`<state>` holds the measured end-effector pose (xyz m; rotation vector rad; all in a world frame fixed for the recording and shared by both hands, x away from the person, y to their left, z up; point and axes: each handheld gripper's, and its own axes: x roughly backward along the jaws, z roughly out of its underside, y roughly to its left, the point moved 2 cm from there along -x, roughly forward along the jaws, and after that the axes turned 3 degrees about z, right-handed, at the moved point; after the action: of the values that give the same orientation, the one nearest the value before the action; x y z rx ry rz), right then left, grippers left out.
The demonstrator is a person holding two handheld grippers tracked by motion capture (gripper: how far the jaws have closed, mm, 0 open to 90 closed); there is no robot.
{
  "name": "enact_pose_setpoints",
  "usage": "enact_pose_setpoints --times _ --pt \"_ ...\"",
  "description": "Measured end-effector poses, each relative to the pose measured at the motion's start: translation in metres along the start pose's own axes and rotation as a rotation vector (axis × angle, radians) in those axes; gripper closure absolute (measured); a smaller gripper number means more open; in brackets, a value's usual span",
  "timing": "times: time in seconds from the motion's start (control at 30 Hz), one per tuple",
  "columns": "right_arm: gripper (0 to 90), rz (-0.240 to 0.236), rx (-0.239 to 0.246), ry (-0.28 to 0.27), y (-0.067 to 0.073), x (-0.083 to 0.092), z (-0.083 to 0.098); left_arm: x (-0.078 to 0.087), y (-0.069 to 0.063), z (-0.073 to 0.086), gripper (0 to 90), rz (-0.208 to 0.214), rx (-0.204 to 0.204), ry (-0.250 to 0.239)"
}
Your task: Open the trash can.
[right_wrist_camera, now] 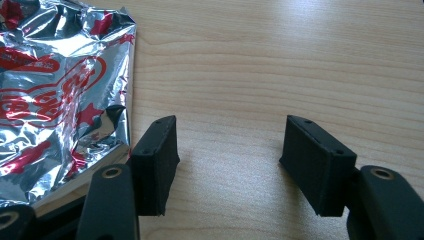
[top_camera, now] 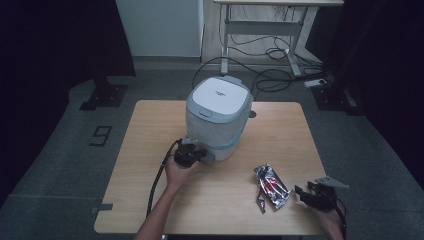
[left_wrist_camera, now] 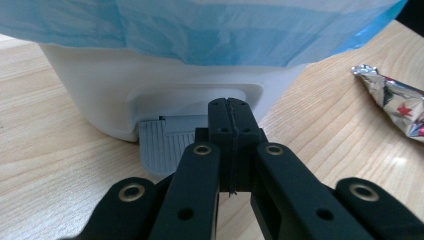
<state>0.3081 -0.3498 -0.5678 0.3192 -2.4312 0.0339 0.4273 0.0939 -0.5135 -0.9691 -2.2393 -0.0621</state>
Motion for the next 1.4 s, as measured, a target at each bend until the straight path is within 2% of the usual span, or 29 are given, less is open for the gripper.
enact_pose_setpoints --times 0.17,0.3,0.33,0.4,0.53,0.67,0.8,0.93,1.13,1.2,1.4 --pt "38.4 -0.001 0.0 0.0 0.0 0.0 0.0 -0.007 0.001 0.003 90.0 -0.012 0.004 0.017" --pt "38.4 0.0 0.001 0.0 0.0 0.0 0.0 -0.016 0.005 0.01 90.0 -0.049 0.013 0.059" --pt "38.4 0.001 0.002 0.0 0.0 0.0 0.0 -0.017 0.006 0.012 90.0 -0.048 0.028 0.035" --pt "38.3 0.002 0.003 0.0 0.0 0.0 0.0 -0.017 0.006 0.013 90.0 -0.047 0.038 0.027" --pt "37.7 0.008 0.008 0.002 0.001 0.0 0.0 -0.018 0.001 0.015 90.0 -0.09 0.016 0.021" --pt "37.1 0.013 0.011 0.003 0.002 0.0 0.0 -0.017 0.001 0.018 90.0 -0.098 0.015 0.018" --pt "36.9 0.016 0.012 0.004 0.002 0.0 0.0 -0.017 -0.003 0.022 90.0 -0.126 -0.023 0.003" --pt "36.6 0.02 0.013 0.004 0.002 0.0 0.001 -0.017 -0.002 0.024 90.0 -0.115 0.007 -0.014" --pt "36.6 0.019 0.01 0.005 0.002 0.001 0.001 -0.017 -0.004 0.024 90.0 -0.133 0.002 -0.009" --pt "36.6 0.02 0.009 0.005 0.002 0.001 0.001 -0.018 -0.007 0.024 90.0 -0.154 0.003 -0.002" --pt "36.5 0.025 0.013 0.005 0.003 0.001 0.001 -0.019 -0.007 0.024 90.0 -0.16 0.007 0.004"
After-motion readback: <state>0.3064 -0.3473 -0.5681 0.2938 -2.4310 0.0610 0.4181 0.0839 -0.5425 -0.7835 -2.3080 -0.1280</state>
